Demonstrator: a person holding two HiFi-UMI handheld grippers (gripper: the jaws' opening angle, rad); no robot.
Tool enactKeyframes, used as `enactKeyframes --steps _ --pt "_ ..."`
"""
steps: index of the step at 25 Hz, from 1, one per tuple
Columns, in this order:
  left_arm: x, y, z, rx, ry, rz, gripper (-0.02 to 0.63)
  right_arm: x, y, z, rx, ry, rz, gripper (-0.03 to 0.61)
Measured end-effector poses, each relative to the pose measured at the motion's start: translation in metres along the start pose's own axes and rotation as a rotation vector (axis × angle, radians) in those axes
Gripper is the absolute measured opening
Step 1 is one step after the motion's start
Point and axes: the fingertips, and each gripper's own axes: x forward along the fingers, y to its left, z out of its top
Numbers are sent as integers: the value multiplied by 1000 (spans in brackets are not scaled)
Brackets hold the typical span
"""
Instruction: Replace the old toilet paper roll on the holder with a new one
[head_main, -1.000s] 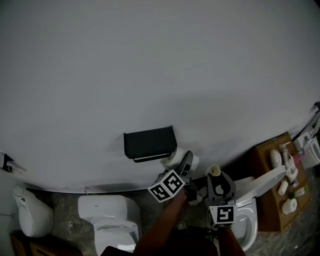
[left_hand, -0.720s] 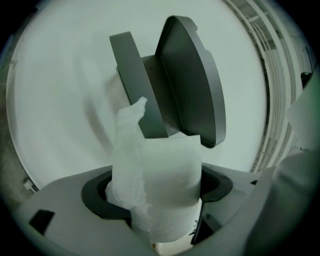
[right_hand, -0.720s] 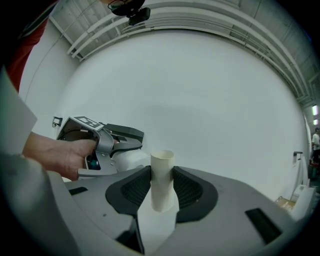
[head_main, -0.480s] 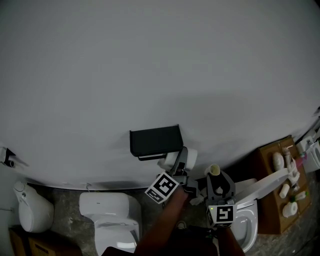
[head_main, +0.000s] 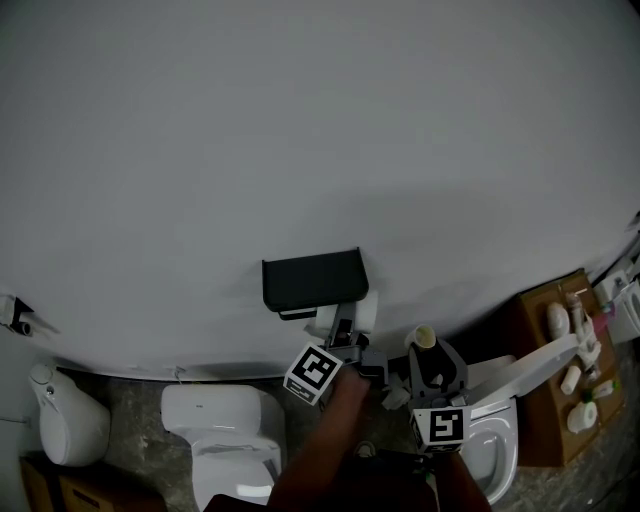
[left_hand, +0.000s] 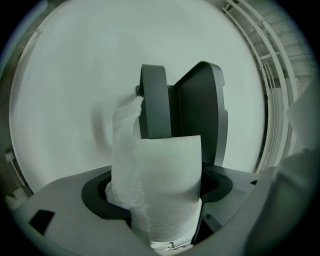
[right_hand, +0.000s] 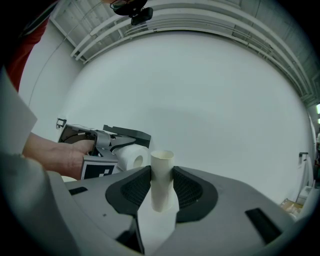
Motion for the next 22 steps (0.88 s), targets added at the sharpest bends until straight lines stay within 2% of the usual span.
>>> enactKeyframes --steps 4,8,11,19,22 --pt "-4 -5 21 -62 -81 -44 422 1 1 1 -11 4 10 150" --pt "-19 7 43 -50 -130 3 422 4 10 7 1 -4 21 150" --pt "-30 10 59 -46 -161 0 422 8 22 8 -10 -7 47 150" --pt "-36 6 67 -42 -160 -4 422 11 43 16 -24 -17 96 150" --pt "-35 0 66 -67 -155 -40 422 8 44 11 -16 -13 97 150"
